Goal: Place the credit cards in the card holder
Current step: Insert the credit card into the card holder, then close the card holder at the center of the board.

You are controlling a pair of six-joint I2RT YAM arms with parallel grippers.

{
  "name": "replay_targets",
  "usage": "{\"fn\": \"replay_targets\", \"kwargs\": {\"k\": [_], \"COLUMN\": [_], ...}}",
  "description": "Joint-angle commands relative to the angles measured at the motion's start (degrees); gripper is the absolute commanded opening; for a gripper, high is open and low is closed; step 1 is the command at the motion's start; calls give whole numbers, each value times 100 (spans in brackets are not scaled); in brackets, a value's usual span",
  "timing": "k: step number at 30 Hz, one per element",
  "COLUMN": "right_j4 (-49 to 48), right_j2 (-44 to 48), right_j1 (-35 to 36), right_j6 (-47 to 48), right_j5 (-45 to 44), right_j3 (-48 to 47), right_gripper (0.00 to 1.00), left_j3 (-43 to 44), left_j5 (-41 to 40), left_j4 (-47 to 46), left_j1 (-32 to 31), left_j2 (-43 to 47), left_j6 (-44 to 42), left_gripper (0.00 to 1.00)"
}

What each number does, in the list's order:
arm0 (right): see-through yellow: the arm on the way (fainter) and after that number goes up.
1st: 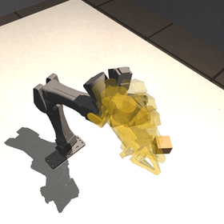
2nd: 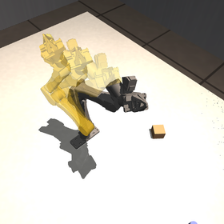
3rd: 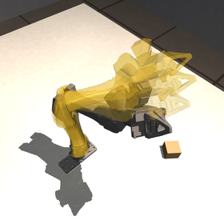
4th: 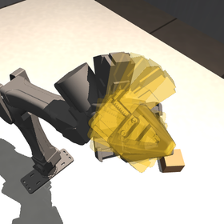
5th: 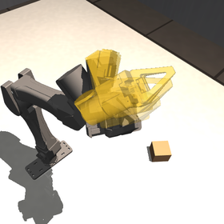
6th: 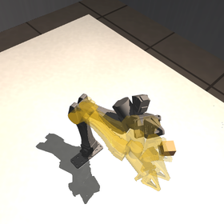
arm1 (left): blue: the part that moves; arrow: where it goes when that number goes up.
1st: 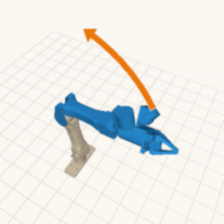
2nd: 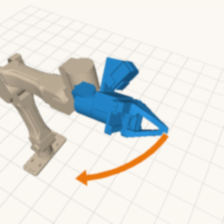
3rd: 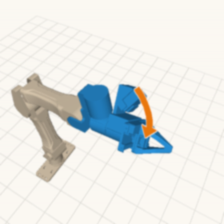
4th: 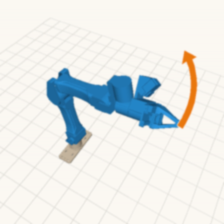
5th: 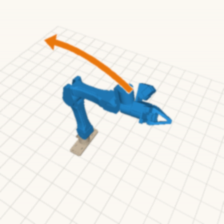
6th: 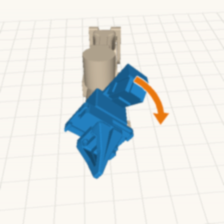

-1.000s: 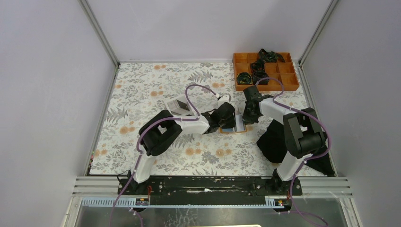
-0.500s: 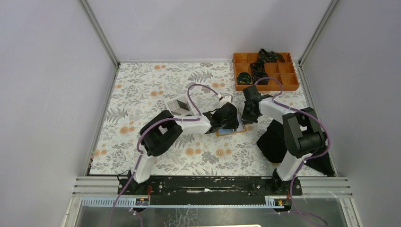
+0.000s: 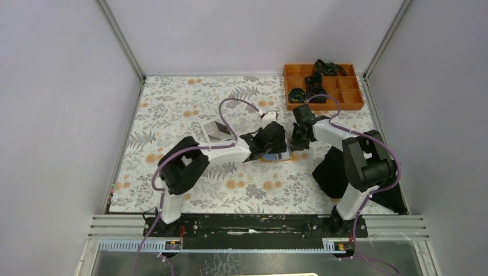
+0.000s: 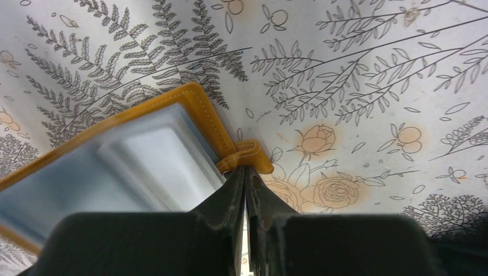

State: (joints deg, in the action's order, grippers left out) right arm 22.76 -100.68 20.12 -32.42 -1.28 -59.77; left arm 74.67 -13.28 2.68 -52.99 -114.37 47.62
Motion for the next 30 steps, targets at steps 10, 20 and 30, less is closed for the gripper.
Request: {"fn": "replay_targets", "kwargs": {"k": [10, 20, 30], "right_j4": [138, 98, 35], "right_j2": [-318, -383, -447], "right_j1": [139, 137, 135], "right_j6": [-43, 26, 27], "right_j5": [313, 356, 409], "right_j3": [64, 72, 136], "right_gripper": [10, 11, 11], "left_j3": [-409, -1500, -2252], "left_j5": [-1008, -1284, -688], "left_j4": [510, 1105, 227], "left_j1": [87, 94, 207], "left_j2": [1206, 1819, 1831], "left_j6": [26, 787, 1128], "left_gripper": [56, 63, 71]}}
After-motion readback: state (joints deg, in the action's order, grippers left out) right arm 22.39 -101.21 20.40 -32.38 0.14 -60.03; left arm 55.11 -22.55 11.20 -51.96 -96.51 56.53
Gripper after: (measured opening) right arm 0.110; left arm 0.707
